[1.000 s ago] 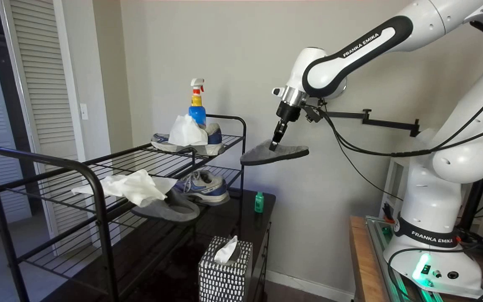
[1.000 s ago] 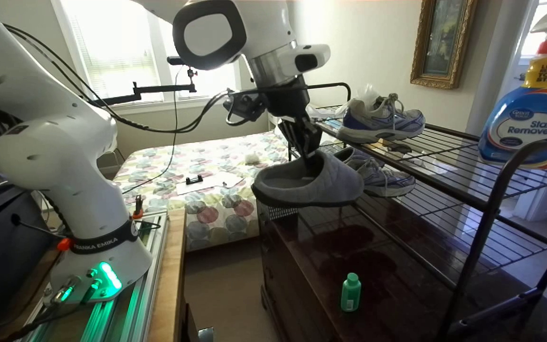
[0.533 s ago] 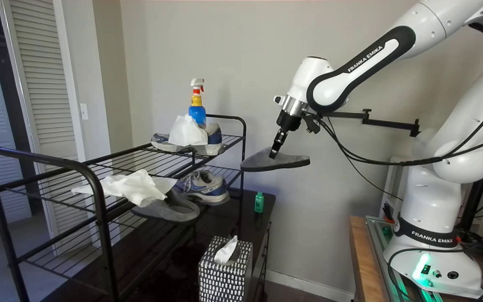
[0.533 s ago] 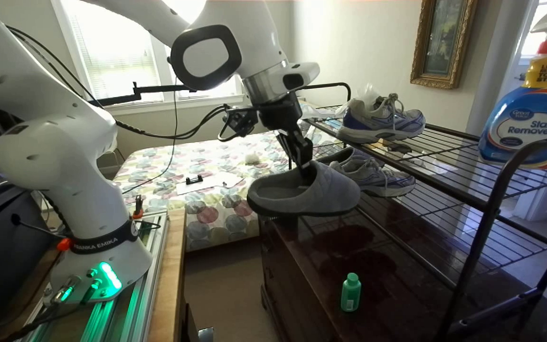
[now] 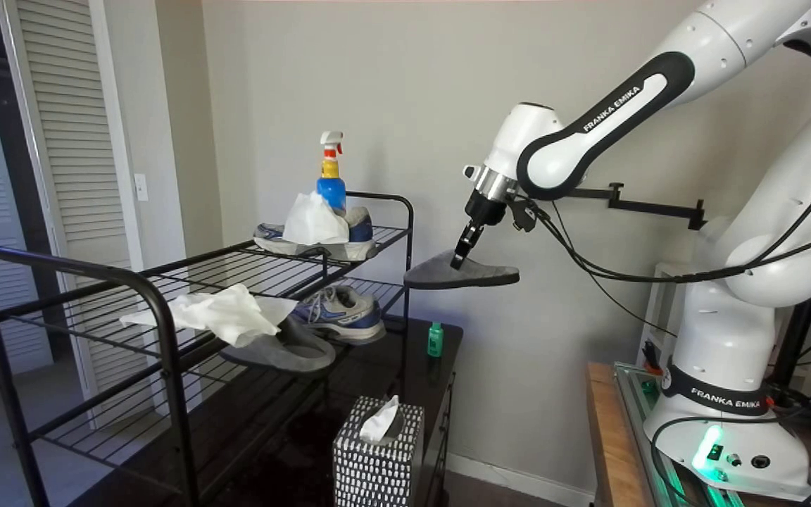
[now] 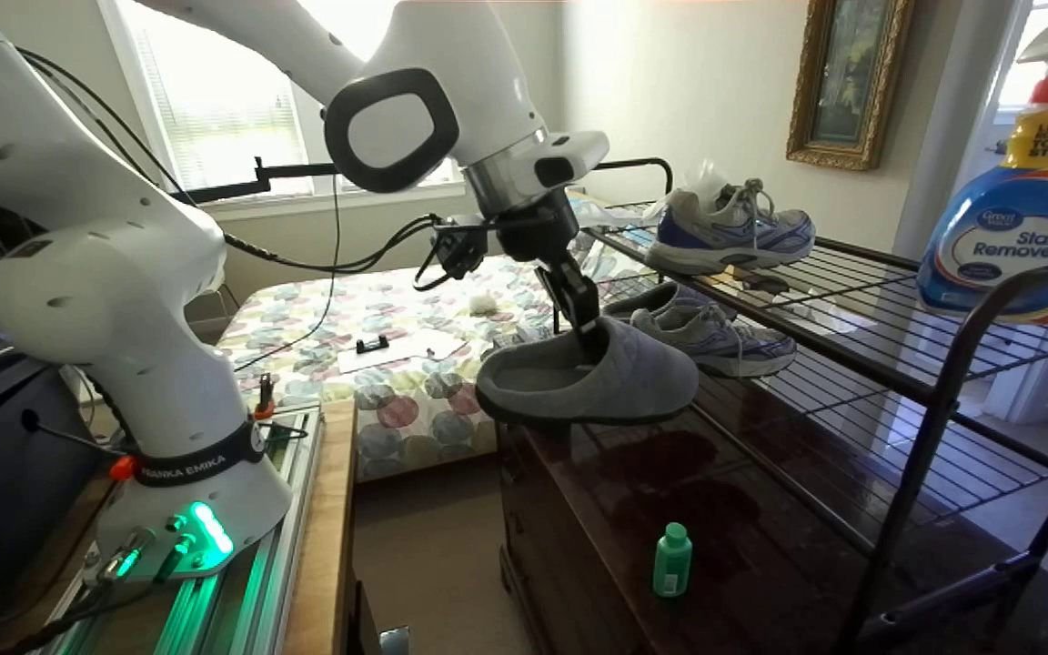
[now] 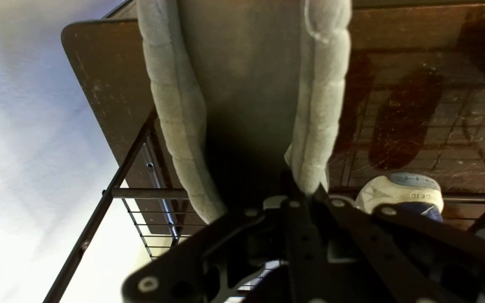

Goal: Move the right house sleeper to the second shelf.

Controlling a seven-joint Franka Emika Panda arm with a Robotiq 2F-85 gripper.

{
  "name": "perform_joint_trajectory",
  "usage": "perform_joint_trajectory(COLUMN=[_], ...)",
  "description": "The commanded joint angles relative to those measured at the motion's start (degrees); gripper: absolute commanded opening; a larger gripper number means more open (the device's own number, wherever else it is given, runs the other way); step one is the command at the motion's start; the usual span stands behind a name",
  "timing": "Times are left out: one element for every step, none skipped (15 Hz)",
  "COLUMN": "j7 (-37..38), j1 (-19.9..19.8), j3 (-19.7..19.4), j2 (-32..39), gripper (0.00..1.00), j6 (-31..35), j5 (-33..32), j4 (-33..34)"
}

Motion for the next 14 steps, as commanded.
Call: perform_joint_trajectory(j7=[5.00,5.65,6.69,7.62,8.48,9.10,8.64,6.42,6.66,6.78,6.86,6.89,6.95,8.71], j1=[-2.17,-2.41,-3.17,-3.82,-4.65,-5.30,-4.82,-3.18,-3.26,-3.24,-3.24,-3.24,-3.28,-5.29], j3=[1.57,1.72,2.32,2.94,3.60,4.14,3.91,2.31,2.40,2.42,2.42,2.42,2.47,4.58], j2=[3.89,5.02,6.19,7.36,8.63,9.85,10.56,8.55,9.52,10.18,10.49,10.58,10.59,11.49], gripper=[0.01,0.01,0.01,0.01,0.01,0.01,0.01,0.05,0.05,0.05,0.05,0.05,0.01,0.01], j6=[8.45,10.44,12.64,14.63,16.40,17.33,17.08,14.77,15.30,15.61,15.73,15.80,15.84,17.05], j5=[-1.77,-1.57,-1.94,-2.24,-2.56,-2.74,-2.10,-0.73,-0.74,-0.73,-0.72,-0.71,-0.74,-2.02], j4=[-0.04,-0.03,-0.06,-0.08,-0.08,-0.08,-0.09,-0.08,-0.08,-0.08,-0.08,-0.07,-0.07,0.20])
